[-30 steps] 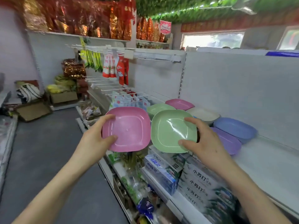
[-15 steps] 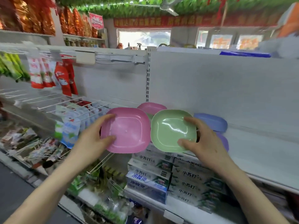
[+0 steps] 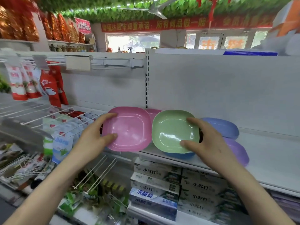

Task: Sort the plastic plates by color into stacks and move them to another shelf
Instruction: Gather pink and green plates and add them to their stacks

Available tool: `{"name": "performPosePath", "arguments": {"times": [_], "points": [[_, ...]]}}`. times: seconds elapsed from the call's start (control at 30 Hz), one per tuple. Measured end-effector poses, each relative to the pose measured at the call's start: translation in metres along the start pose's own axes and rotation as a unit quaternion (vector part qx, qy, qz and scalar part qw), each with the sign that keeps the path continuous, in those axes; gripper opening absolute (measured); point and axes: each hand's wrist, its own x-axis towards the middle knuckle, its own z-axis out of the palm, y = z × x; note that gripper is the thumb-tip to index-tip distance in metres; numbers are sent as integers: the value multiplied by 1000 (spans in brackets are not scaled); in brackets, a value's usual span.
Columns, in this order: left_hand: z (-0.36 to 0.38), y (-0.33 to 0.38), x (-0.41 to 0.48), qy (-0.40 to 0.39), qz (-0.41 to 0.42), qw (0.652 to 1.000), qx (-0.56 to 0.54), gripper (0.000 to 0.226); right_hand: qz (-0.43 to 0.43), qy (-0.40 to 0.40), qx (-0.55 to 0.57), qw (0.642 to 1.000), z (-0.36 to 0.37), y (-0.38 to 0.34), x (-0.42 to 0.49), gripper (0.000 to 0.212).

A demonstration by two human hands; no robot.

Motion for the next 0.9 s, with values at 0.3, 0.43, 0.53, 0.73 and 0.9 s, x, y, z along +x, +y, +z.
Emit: {"name": "performPosePath", "arguments": {"times": [0.3, 0.43, 0.53, 0.73, 0.9], "points": [[-5, -43, 43, -38, -4, 999, -14, 64, 43, 6, -13, 999, 33, -13, 21, 75], [-17, -63, 64, -63, -3, 998, -22, 63, 73, 8, -29, 997, 55, -25, 27, 77], [-26, -74, 79, -72, 1, 997, -28, 63, 93, 20, -33, 995, 65, -33, 32, 77], [-41, -93, 102, -90, -1, 995, -43, 62, 115, 27, -48, 992, 82, -44, 37, 77], [-49, -106, 113, -87, -1, 995, -40, 62, 136, 1, -70, 988, 91, -54, 51, 77]]}}
